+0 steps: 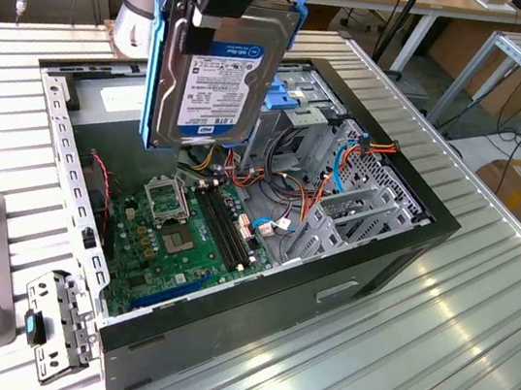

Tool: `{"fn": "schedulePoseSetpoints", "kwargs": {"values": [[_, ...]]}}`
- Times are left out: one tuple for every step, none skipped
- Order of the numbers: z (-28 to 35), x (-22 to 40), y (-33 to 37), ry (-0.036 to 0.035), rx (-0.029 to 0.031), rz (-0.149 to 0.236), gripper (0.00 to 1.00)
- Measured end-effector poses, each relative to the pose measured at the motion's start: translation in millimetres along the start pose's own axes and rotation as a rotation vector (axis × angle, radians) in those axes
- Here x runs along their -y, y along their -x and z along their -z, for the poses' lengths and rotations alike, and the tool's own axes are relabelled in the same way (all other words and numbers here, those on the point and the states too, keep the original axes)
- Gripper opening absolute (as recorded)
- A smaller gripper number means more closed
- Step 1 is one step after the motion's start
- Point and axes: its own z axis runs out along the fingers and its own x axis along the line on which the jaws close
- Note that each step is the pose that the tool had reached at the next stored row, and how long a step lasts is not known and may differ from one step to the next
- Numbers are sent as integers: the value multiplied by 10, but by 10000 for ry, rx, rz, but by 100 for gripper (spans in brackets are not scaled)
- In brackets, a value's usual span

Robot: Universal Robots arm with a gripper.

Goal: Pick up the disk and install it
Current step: 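Insert the disk into the insertion slot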

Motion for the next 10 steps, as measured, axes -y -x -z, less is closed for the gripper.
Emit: {"fn": "schedulePoseSetpoints", "kwargs": {"values": [[1, 13, -2, 1, -3, -1, 37], [0, 35, -3, 0, -5, -1, 37], [1, 84, -4, 1, -11, -1, 37], [1, 117, -3, 0, -11, 0, 37], [1, 137, -2, 1, -12, 0, 37], [1, 151, -1, 1, -12, 0, 37], [2, 172, 1, 0, -13, 0, 37], [1, 184, 1, 0, -12, 0, 37], [1, 195, 1, 0, -15, -1, 37], [1, 199, 0, 0, -19, -1, 37]]}}
